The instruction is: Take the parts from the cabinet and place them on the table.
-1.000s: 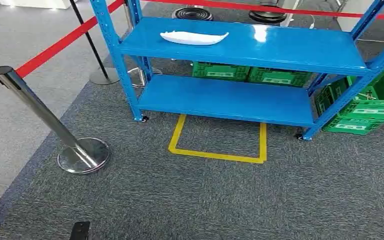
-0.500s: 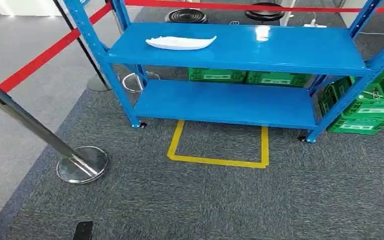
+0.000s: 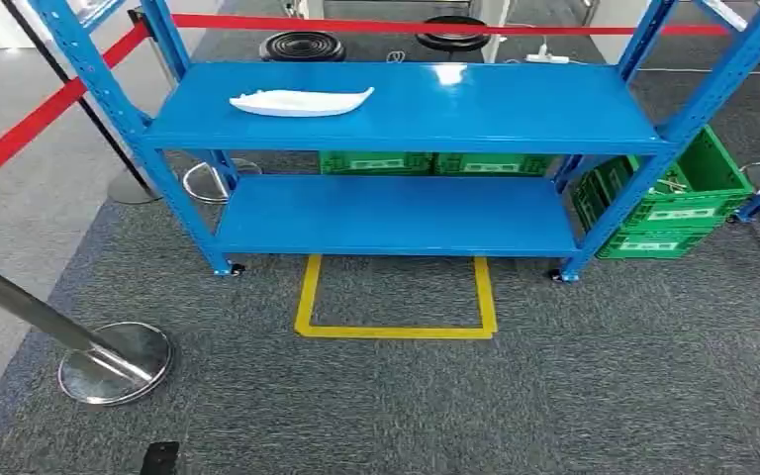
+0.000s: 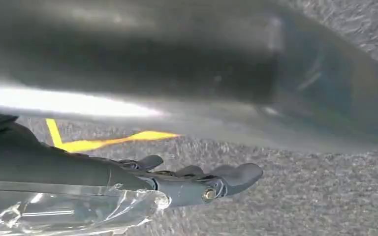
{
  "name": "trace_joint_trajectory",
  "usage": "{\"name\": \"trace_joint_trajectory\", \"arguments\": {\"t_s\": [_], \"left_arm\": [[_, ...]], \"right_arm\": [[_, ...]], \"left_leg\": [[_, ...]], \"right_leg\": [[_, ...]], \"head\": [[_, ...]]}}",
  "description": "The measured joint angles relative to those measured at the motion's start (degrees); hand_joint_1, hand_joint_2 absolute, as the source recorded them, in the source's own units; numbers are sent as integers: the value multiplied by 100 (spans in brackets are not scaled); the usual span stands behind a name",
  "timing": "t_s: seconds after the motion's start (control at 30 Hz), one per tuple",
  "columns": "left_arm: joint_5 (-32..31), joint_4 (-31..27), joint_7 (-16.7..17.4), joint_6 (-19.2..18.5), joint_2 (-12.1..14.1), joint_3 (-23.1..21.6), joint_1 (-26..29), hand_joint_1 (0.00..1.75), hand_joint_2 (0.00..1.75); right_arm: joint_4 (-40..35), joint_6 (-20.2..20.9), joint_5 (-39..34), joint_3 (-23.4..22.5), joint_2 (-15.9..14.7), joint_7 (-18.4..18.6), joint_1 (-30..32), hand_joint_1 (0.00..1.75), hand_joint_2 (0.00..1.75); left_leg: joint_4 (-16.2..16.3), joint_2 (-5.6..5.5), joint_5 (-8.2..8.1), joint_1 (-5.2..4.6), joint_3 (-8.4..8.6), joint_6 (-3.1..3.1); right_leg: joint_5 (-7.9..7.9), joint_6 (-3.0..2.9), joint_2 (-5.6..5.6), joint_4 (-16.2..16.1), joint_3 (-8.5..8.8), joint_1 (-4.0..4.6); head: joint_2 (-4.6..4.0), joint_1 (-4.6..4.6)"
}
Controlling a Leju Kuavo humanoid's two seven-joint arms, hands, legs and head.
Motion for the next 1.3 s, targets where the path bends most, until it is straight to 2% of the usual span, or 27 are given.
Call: {"name": "trace_joint_trajectory", "arguments": {"t_s": [0.07, 0.1, 0.13, 0.2, 0.23, 0.27, 0.3, 0.37, 0.43, 0.47, 0.5, 0.57, 0.63, 0.67, 0.7, 0.77, 0.8, 0.87, 0.9, 0.97, 1.0, 1.07, 1.1, 1.13, 1.17, 1.27, 1.3], "left_arm": [[-7, 2, 2, -4, -2, 0, 22, 0, 0], [-7, 0, 2, -2, -4, 0, 30, 0, 0], [-15, 2, 2, -2, -7, 0, 36, 0, 0], [-20, 2, 2, -2, -13, 0, 38, 0, 0], [-22, 0, 2, -2, -18, 2, 39, 0, 0], [-22, 2, 2, -4, -17, 2, 49, 0, 0], [-22, 0, 4, -2, -17, 2, 44, 0, 0], [-22, 0, 4, -2, -13, 2, 47, 0, 0], [-24, 0, 4, -2, -11, 2, 49, 0, 0], [-26, 0, 4, -2, -13, 2, 40, 0, 0], [-29, 2, 4, -2, -15, 2, 41, 0, 0], [-29, 2, 4, -2, -15, 4, 49, 0, 0], [-24, 2, 4, -2, -15, 7, 70, 0, 0], [-22, 2, 2, -4, -15, 9, 79, 0, 0], [-22, 2, 2, -4, -15, 9, 79, 0, 0], [-22, 2, 2, -4, -15, 13, 83, 0, 0], [-22, 2, 2, -2, -20, 22, 82, 0, 0], [-24, 2, -2, -7, -33, 22, 75, 0, 0], [-22, 2, -4, -7, -33, 24, 77, 0, 0], [-22, 2, -13, 2, -26, 31, 77, 0, 0], [-22, 2, -15, 19, -28, 33, 72, 0, 0], [-68, 2, -13, 103, -39, 35, 60, 0, 0], [-94, 2, -15, 149, -44, 33, 58, 0, 0], [-103, 2, -15, 197, -48, 33, 64, 0, 0], [-107, 2, -15, 242, -48, 37, 76, 0, 0], [-125, 2, -33, 273, -63, 39, 75, 0, 0], [-125, 2, -33, 275, -66, 42, 66, 0, 0]], "right_arm": [[0, 4, 0, 0, 2, 0, -29, 0, 0], [0, 4, 0, 0, 2, 9, -7, 0, 0], [0, 6, 4, -2, 2, 20, 18, 0, 0], [0, 13, 11, -11, 0, 22, 48, 0, 0], [0, 13, 11, -11, -2, 22, 47, 0, 0], [0, 15, 11, -13, 2, 22, 46, 0, 0], [2, 22, 11, -15, 6, 22, 23, 0, 0], [2, 22, 15, -13, 15, 22, 14, 0, 0], [2, 20, 35, -13, 20, 26, 21, 0, 0], [0, 11, 50, -13, 17, 28, 21, 0, 0], [0, -5, 59, -13, 15, 26, 6, 0, 0], [0, 18, 48, -13, 15, -48, -3, 0, 0], [0, 24, 33, -13, 15, -124, 13, 0, 0], [0, 31, 33, -13, 15, -140, 25, 0, 0], [0, 31, 33, -13, 17, -146, 29, 0, 0], [0, 33, 31, -13, 17, -153, 29, 0, 0], [0, 30, 28, -15, 15, -157, 19, 0, 0], [0, 31, 31, -13, 15, -160, 14, 0, 0], [0, 33, 28, -15, 15, -160, 27, 0, 0], [0, 35, 30, -15, 13, -162, 23, 0, 0], [0, 39, 30, -15, 15, -153, 8, 0, 0], [0, 55, 31, -15, 22, -127, -8, 0, 0], [0, 55, 31, -17, 20, -114, 11, 0, 0], [0, 57, 31, -20, 20, -90, 25, 0, 0], [0, 59, 33, -24, 19, -79, 33, 0, 0], [0, 63, 48, -26, 15, -72, 30, 0, 0], [0, 70, 48, -28, 17, -70, 27, 0, 0]], "left_leg": [[3, 153, -82, -6, 58, 7], [3, 211, -121, -5, 97, 6], [3, 256, -166, -4, 153, 0], [4, 367, -272, 4, 300, -30], [3, 430, -333, 8, 386, -52], [4, 489, -401, -20, 439, -95], [35, 537, -456, -55, 488, -117], [16, 638, -487, -81, 564, -194], [69, 605, -505, -54, 604, -242], [256, 372, -544, -31, 531, -280], [617, 240, -670, -8, 325, -314], [1483, 188, -1061, 21, -256, -355], [1810, 188, -1244, 22, -610, -365], [1640, 188, -1094, 23, -625, -356], [1282, 188, -798, 23, -537, -340], [409, 181, -51, 23, -276, -296], [132, 184, 13, 19, -284, -269], [114, 179, -17, 5, -226, -231], [66, 176, -25, 12, -208, -185], [43, 172, -17, 33, -35, -85], [43, 176, -54, 32, 15, -51], [46, 188, -111, 23, 68, -20], [47, 187, -145, 21, 98, -11], [48, 184, -181, 21, 142, -11], [48, 179, -222, 22, 196, -17], [49, 179, -362, 36, 393, -85], [69, 186, -398, 12, 444, -128]], "right_leg": [[-416, 32, -89, 971, -607, -9], [-498, 53, -97, 1207, -789, -14], [-410, 66, -104, 1173, -841, -22], [117, 60, -166, 440, -598, -27], [431, 44, -276, -69, -393, -24], [694, 39, -607, -477, -266, -18], [458, -43, -600, -511, -276, -19], [558, -120, -466, -514, -277, -31], [541, -171, -324, -527, -132, -72], [537, -194, -282, -537, -91, -86], [518, -223, -236, -549, -69, -92], [471, -254, -122, -553, -38, -91], [399, -249, -33, -553, 37, -91], [348, -235, 10, -553, 106, -93], [297, -219, 32, -555, 181, -96], [195, -171, 57, -574, 215, -99], [134, -134, 81, -528, 331, -68], [73, -56, 89, -666, 342, -65], [140, -5, 81, -609, 436, -62], [35, 60, -6, -549, 472, -74], [-56, 75, -61, -234, 329, -67], [-441, 82, -92, 695, -239, -67], [-633, 77, -92, 1032, -479, -66], [-678, 81, -92, 1146, -634, -66], [-529, 88, -93, 981, -643, -68], [517, 110, -131, -377, -210, -83], [486, 69, -153, -454, -219, -57]], "head": [[2, -2], [2, -11], [2, -4], [2, -5], [0, -4], [2, 4], [2, 0], [0, -7], [2, -7], [2, -9], [2, -33], [2, -39], [2, -39], [2, -42], [2, -42], [2, -42], [2, -54], [2, -46], [2, -37], [2, -26], [2, -22], [2, -11], [2, -5], [2, -4], [2, -5], [2, -5], [2, -11]]}}
